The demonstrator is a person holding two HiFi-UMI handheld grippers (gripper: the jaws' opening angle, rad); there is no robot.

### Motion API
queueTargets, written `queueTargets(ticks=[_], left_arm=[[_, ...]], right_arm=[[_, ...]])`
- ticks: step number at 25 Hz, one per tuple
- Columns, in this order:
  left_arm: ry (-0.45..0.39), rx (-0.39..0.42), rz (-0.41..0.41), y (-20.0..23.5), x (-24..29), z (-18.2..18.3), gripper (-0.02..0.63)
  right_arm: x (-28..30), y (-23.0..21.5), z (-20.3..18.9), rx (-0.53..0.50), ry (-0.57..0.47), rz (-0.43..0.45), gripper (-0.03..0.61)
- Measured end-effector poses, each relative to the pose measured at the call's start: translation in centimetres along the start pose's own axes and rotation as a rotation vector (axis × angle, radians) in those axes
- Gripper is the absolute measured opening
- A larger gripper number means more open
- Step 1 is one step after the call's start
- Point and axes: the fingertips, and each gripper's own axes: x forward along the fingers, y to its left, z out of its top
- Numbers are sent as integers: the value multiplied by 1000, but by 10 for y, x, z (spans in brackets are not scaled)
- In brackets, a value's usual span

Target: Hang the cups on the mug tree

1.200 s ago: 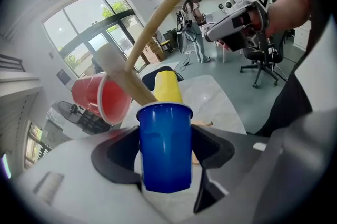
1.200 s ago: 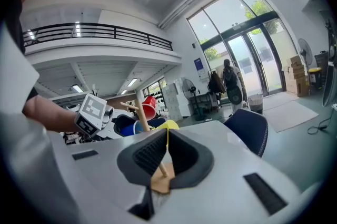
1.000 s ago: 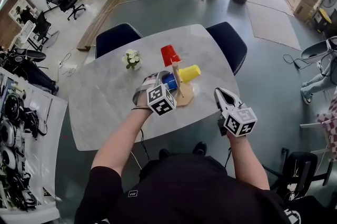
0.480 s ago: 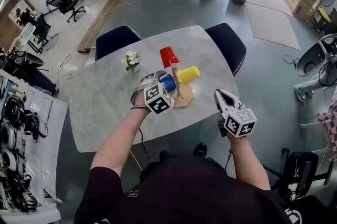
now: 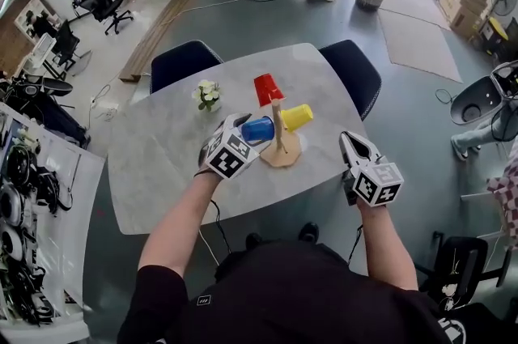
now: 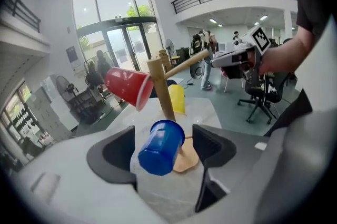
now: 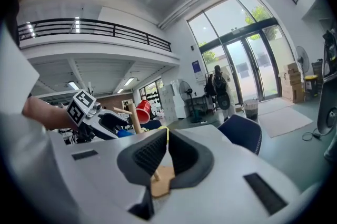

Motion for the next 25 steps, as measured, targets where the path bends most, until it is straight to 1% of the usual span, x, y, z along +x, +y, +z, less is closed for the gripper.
queueTargets(ticks=[3,5,7,9,12,15,18,20,22,25], left_arm=[[-82,-78,13,10,-25,8,328],[-152,-154,17,20,-46,9,328],[-215,-229,22,31,-66,5,328],[-254,-275,33,39,-82,-7,328],[-298,-314,59,49,-106,-25,328],[-346,-346,91,58,-129,-40,327],[-395,-362,111,61,-150,-51,327],[-423,-352,101,56,-159,-54,327],[-448,-345,89,50,-168,-54,327],[-474,-368,104,46,-178,-52,322]], right_arm=[[4,9,15,-23,-20,2,18],[10,23,24,-56,-26,3,18],[15,36,30,-92,-27,-5,18],[20,50,35,-121,-29,-8,18],[24,76,43,-158,-32,4,18],[26,102,51,-207,-32,-5,18],[26,124,55,-200,-47,-15,18],[25,136,54,-203,-49,-14,17],[22,147,54,-237,-42,-4,14],[17,155,56,-274,-49,4,12]])
